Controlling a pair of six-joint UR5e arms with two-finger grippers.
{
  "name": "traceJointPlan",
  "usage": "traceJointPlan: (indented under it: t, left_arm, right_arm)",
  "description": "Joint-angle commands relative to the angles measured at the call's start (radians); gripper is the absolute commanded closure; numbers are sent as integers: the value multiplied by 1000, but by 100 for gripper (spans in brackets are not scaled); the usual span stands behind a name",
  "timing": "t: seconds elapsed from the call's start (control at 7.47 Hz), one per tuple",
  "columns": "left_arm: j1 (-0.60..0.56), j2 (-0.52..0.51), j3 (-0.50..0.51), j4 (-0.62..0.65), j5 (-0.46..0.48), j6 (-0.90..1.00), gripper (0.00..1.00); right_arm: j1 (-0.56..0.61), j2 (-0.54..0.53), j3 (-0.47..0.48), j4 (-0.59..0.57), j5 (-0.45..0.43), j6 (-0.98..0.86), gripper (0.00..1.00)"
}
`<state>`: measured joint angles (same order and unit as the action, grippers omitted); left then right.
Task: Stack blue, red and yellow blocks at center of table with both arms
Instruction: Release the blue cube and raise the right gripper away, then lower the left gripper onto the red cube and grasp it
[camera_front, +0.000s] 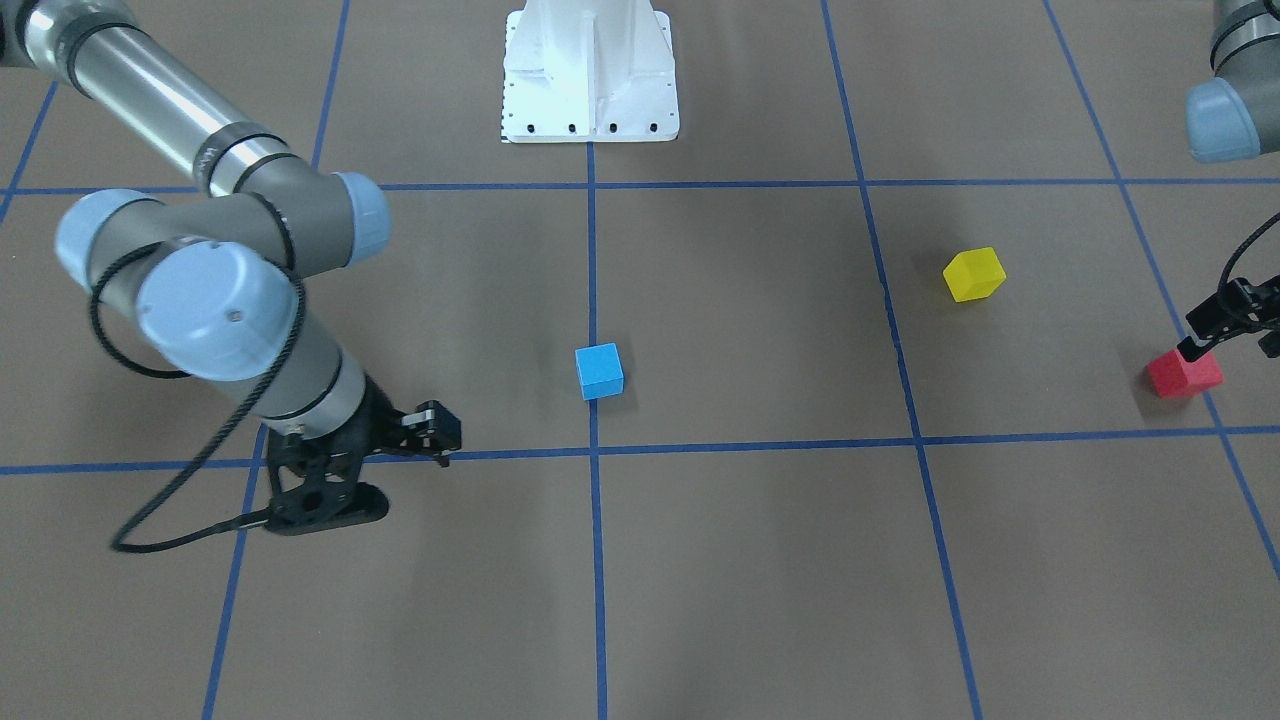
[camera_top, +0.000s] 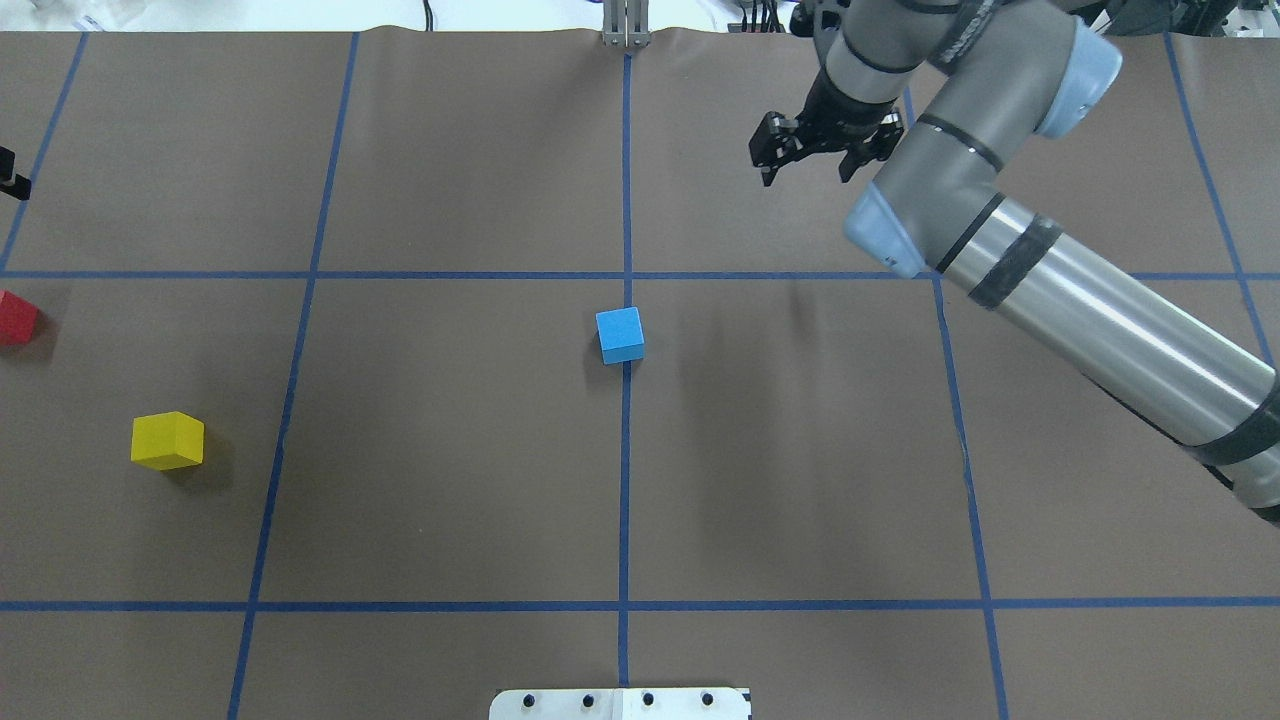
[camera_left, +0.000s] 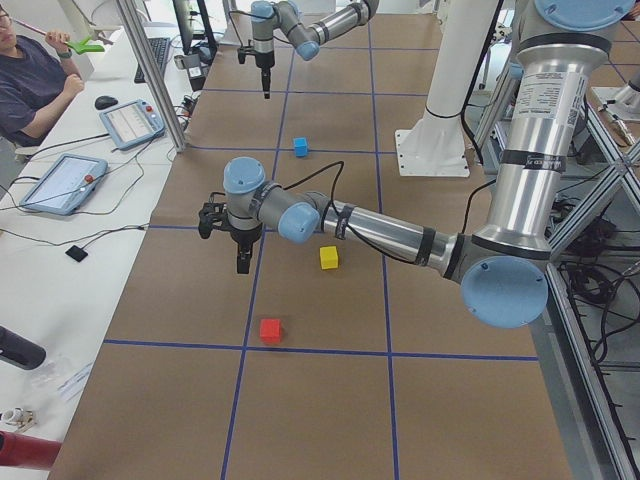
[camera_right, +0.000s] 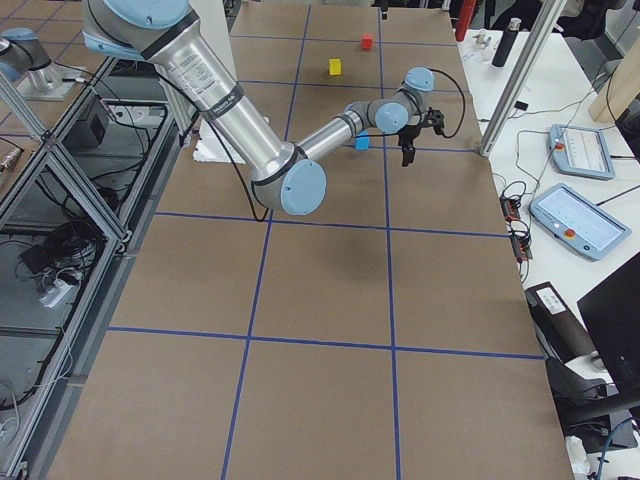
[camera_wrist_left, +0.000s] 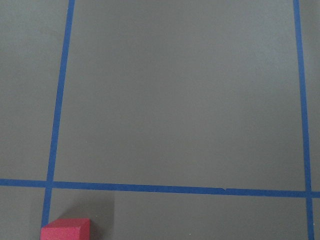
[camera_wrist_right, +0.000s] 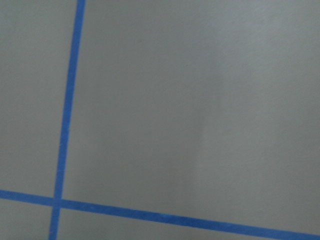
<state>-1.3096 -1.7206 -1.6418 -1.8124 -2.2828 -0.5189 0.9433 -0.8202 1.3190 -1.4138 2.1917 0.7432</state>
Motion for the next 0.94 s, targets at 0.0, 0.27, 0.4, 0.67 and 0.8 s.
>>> traceJointPlan:
  t: [0.0,0.27,0.4,0.67,0.8]
  left_arm:
    - [3,19,162,-157,32,63,0]
    - [3,27,287,-307,37,51,0]
    - [3,27,298,-308,42,50,0]
    - [7,33,321,-311,60,50,0]
    - [9,39,326,-314,60,48,0]
  right_arm:
    - [93,-60,-6,-2,16,-167,0]
    - [97,-65,-6,3,13,-171,0]
    - [97,-65,-6,3,13,-169,0]
    - [97,-68,-7,4,11,-168,0]
    - [97,-68,-7,4,11,-163,0]
